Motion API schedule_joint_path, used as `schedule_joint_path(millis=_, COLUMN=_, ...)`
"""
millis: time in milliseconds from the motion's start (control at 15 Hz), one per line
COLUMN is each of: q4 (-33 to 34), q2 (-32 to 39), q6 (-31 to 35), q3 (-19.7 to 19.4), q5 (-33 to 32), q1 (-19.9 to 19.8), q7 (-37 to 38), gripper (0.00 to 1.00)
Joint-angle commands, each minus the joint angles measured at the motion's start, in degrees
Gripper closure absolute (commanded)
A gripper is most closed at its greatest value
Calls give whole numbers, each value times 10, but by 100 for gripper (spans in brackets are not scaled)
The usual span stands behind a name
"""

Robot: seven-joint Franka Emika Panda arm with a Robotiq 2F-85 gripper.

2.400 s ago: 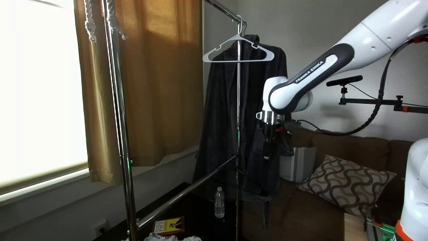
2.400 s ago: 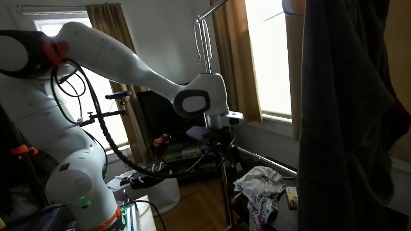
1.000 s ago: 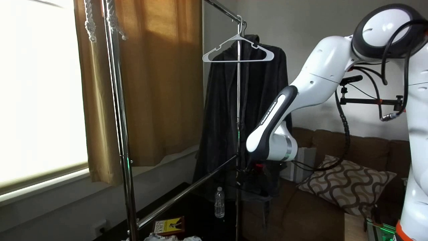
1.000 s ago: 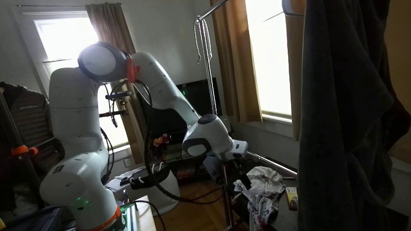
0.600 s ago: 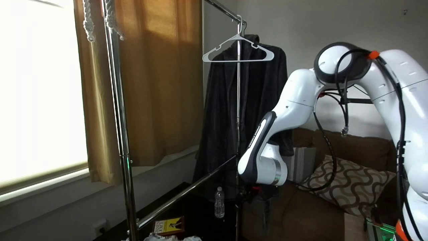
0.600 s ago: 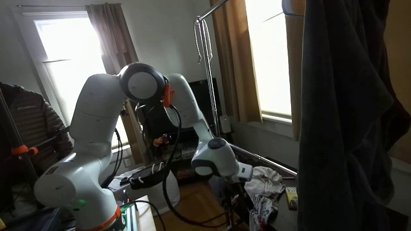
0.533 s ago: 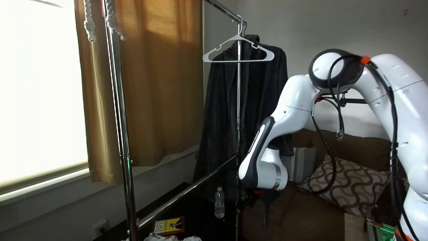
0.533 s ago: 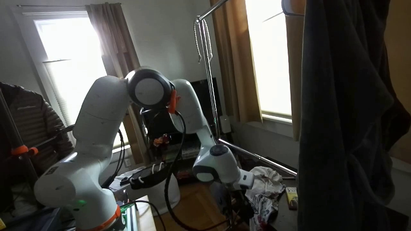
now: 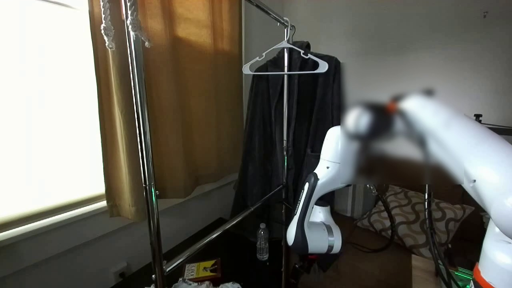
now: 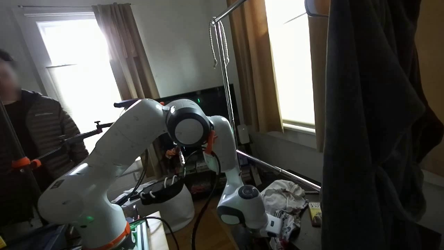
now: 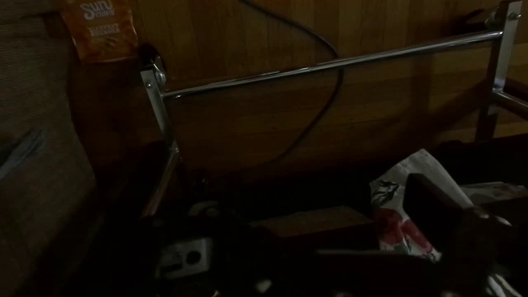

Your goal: Put the water bottle in the grey rob

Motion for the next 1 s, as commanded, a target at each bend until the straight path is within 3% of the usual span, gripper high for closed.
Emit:
schedule_joint_path(millis=0, q4=2, q2=0, q6=-1, q3=0, q5=0, q1=1, q7=0, gripper=0)
schedule_joint_path(millis=67, q4=3, q2=-1, q6=-1, q3=0, q5=0, q1=1, q7=0, gripper=0)
schedule_joint_path(millis=133, q4=14, q2=19, q6=79, q3=42, q5=2, q1=-23, q7=1, gripper=0)
schedule_joint_path(millis=267, q4=21, q2=43, q6=174, q3=102, q5=-21, q1=-68, q7=11, gripper=0)
schedule_joint_path(millis=533, q4=21, q2=109, q6=366, q3=164, q5=-117, q1=-128, q7=75, gripper=0)
schedule_joint_path(millis=733, q4=39, q2=170, q6=470, q3=162, q5=-228, q1=-173, q7=140, gripper=0)
schedule_joint_path(millis=867, q4=49, q2=193, q6=496, q3=146, q5=-312, q1=-201, q7=164, gripper=0)
schedule_joint_path(millis=933, q4=52, q2=201, q6=494, q3=157, q5=-355, q1=-224, q7=146, gripper=0)
